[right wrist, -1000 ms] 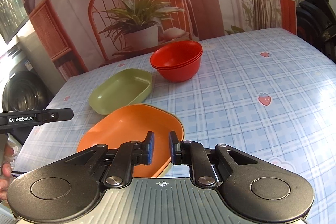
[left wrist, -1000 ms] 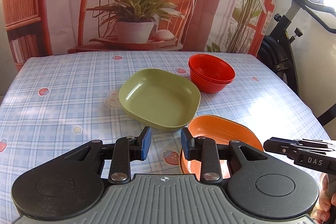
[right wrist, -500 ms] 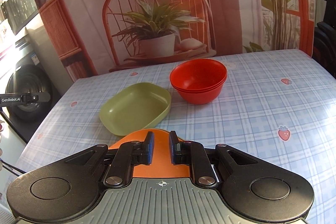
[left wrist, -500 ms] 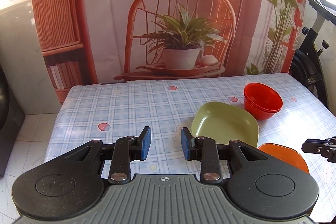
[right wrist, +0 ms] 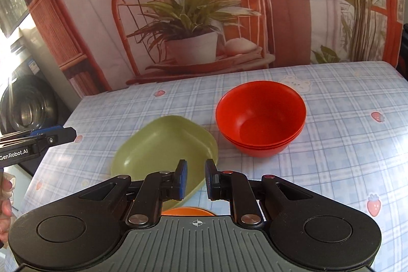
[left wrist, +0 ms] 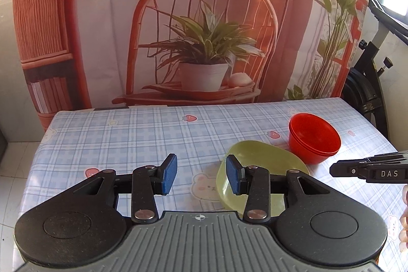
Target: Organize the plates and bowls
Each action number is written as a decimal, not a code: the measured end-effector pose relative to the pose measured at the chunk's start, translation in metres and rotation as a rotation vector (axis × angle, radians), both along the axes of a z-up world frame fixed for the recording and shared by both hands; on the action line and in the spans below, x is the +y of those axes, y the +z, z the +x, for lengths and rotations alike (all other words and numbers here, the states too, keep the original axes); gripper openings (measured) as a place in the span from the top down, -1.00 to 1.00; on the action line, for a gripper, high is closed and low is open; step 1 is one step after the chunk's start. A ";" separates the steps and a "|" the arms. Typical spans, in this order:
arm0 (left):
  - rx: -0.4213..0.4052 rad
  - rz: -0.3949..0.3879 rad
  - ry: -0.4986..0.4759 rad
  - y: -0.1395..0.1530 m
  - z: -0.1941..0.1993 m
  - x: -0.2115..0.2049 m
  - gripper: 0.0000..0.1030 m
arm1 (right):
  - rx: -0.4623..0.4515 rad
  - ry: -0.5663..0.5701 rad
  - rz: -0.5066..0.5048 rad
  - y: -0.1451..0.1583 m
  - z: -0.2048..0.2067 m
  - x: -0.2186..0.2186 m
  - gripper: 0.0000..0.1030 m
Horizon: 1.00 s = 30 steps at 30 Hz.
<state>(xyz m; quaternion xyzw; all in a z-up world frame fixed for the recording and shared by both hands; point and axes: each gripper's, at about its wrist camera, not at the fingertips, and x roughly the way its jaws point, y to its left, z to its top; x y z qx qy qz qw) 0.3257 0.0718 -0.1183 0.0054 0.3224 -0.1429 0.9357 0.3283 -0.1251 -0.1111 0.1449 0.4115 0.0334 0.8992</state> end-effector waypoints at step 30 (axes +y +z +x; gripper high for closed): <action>0.157 -0.133 0.026 -0.070 0.025 -0.010 0.78 | 0.101 -0.068 0.047 -0.047 0.049 -0.004 0.88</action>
